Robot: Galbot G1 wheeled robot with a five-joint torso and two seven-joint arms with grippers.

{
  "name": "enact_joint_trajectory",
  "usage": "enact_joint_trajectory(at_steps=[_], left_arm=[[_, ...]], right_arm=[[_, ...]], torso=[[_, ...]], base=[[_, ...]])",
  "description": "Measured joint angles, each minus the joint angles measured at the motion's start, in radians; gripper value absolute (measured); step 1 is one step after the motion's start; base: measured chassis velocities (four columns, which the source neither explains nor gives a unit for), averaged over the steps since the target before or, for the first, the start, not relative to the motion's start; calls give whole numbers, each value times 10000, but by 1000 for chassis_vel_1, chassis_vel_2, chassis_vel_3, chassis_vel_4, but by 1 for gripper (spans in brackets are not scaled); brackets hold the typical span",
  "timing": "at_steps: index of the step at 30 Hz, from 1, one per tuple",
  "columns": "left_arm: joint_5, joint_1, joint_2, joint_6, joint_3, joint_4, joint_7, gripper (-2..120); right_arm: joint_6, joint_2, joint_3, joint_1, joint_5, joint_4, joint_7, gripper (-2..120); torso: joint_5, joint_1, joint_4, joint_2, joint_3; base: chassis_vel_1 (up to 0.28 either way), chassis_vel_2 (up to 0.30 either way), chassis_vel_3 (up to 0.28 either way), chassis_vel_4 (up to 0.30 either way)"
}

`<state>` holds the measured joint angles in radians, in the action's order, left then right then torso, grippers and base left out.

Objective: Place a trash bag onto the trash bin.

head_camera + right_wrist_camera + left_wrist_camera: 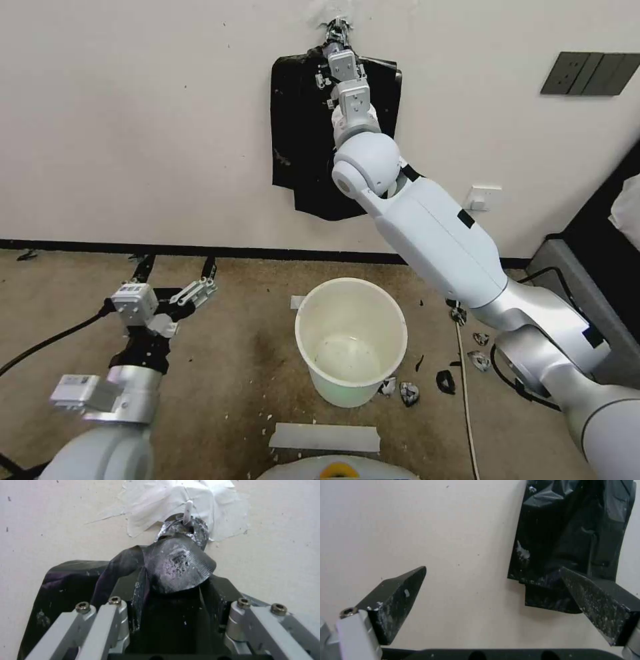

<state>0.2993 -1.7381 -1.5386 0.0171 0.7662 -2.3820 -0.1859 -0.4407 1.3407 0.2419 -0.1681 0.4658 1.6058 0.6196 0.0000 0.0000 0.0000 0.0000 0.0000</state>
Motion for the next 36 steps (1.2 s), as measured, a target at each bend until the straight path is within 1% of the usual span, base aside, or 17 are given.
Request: enact_joint_trajectory(at_steps=[2, 4, 5, 7, 9, 10, 11, 12, 13, 14, 15, 28, 36], left_arm=[[0, 10, -1, 0, -16, 1, 0, 100], [-1, 14, -1, 0, -20, 2, 0, 100], [-2, 15, -2, 0, -22, 3, 0, 100], [-3, 15, -2, 0, -22, 4, 0, 100], [-4, 8, -2, 0, -12, 4, 0, 100], [-4, 4, -2, 0, -8, 4, 0, 100], [-4, 4, -2, 0, -8, 4, 0, 100], [-4, 1, 0, 0, -5, 4, 0, 100], [-4, 0, 1, 0, -5, 4, 0, 100], [-4, 0, 1, 0, -5, 4, 0, 100], [-4, 2, 1, 0, -5, 4, 0, 100], [-4, -5, 0, 0, 8, 3, 0, 100], [-10, 6, -8, 0, -8, 6, -1, 100]], right_arm=[[-13, 18, -20, 19, -7, -14, 3, 41], [-13, 29, -25, 31, -11, -36, 3, 41], [-13, 32, -26, 40, -14, -62, 3, 34], [-13, 35, -26, 45, -16, -75, 4, 32], [-11, 64, -26, 50, -42, -125, 3, 20], [-8, 68, -26, 51, -53, -137, 3, 17], [-8, 68, -26, 51, -53, -137, 3, 17], [-4, 69, -26, 53, -63, -142, 2, 10], [-3, 71, -26, 57, -65, -144, 2, 7], [-3, 71, -26, 57, -65, -144, 2, 7], [-1, 75, -26, 71, -66, -152, 1, 0], [2, -44, -17, 6, -95, 8, 0, 0], [-71, -343, 33, -488, -157, 659, -2, 0]], torso=[[0, 0, 0, 0, 0], [0, 0, 0, 0, 0], [0, 0, 0, 0, 0], [0, 0, 0, 0, 0], [0, 0, 0, 0, 0], [0, 0, 0, 0, 0], [0, 0, 0, 0, 0], [0, 0, 0, 0, 0], [0, 0, 0, 0, 0], [0, 0, 0, 0, 0], [0, 0, 0, 0, 0], [0, 0, 0, 0, 0], [0, 0, 0, 0, 0]], base=[[0, 0, 0, 0], [0, 0, 0, 0], [0, 0, 0, 0], [0, 0, 0, 0], [0, 0, 0, 0], [0, 0, 0, 0], [0, 0, 0, 0], [0, 0, 0, 0], [0, 0, 0, 0], [0, 0, 0, 0], [0, 0, 0, 0], [0, 0, 0, 0], [0, 0, 0, 0]])
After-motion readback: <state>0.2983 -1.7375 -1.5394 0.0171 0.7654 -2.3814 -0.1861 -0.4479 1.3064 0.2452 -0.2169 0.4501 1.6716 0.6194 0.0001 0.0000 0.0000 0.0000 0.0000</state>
